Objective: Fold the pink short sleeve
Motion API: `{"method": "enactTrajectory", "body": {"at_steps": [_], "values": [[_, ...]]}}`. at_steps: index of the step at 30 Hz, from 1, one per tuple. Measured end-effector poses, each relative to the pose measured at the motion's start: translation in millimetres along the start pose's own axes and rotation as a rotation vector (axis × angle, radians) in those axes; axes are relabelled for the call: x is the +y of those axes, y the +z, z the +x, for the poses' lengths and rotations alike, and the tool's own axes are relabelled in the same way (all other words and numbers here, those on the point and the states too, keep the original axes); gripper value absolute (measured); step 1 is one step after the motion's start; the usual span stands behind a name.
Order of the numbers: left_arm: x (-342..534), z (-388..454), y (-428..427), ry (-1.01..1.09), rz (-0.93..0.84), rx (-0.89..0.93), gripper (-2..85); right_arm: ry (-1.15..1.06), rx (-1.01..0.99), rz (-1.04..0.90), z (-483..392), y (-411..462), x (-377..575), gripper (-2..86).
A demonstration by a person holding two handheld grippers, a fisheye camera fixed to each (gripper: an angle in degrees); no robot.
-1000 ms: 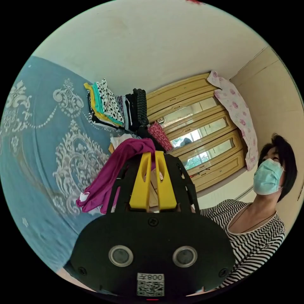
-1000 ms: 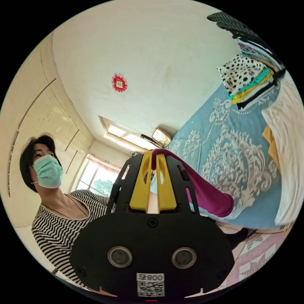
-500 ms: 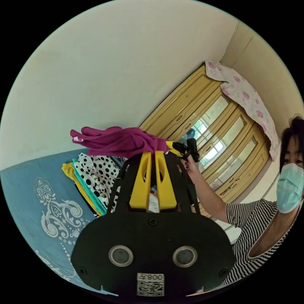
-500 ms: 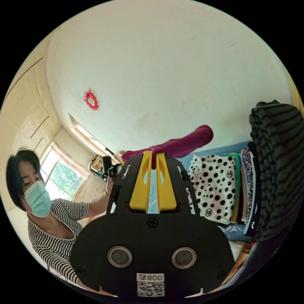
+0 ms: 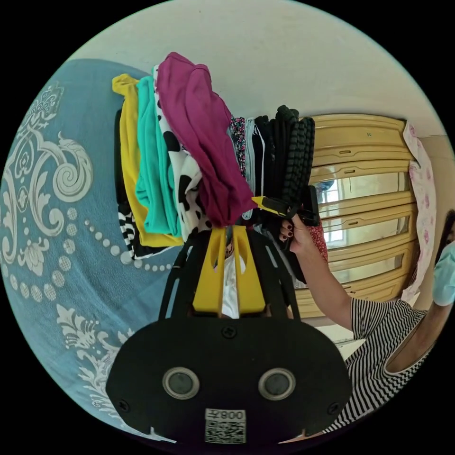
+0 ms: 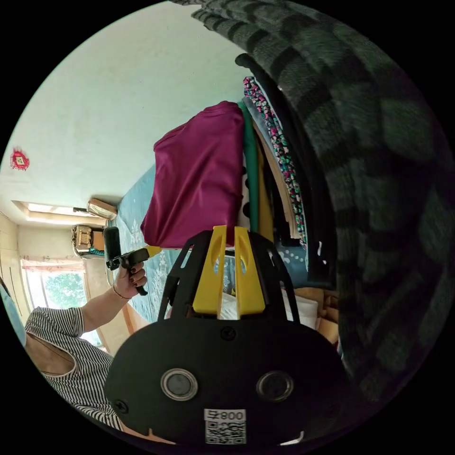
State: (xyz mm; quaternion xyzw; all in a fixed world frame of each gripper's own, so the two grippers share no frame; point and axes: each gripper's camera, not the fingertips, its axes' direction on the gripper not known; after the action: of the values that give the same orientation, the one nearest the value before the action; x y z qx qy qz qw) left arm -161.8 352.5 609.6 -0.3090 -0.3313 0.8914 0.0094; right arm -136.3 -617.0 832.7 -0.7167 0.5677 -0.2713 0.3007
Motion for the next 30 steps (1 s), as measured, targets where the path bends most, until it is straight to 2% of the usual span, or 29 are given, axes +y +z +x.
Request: {"method": "enactTrajectory", "body": {"at_steps": [5,10,13,15,16,23,28,30], "values": [[5,19,2,0.026,0.004,0.018,0.8,0.033,0.13,0.056,-19,-16,16,0.4],[-26,69,9,0.187,0.036,-0.129,0.3,-0.102,0.145,0.161,-78,-21,10,0.1],[-51,91,36,0.308,-0.008,-0.329,0.2,-0.183,0.303,0.107,-111,10,-11,0.1],[-58,90,77,0.339,-0.124,-0.669,0.1,-0.202,0.438,-0.054,-117,58,-26,0.2],[-57,87,85,0.351,-0.152,-0.693,0.1,-0.212,0.458,-0.072,-118,68,-26,0.2],[-39,81,103,0.346,-0.086,-0.563,0.1,-0.252,0.543,0.071,-137,84,-1,0.2],[-36,101,122,0.419,-0.147,-0.599,0.1,-0.259,0.591,0.085,-147,89,3,0.1],[-23,124,111,0.47,-0.087,-0.647,0.1,-0.216,0.557,0.089,-148,76,5,0.1]]}}
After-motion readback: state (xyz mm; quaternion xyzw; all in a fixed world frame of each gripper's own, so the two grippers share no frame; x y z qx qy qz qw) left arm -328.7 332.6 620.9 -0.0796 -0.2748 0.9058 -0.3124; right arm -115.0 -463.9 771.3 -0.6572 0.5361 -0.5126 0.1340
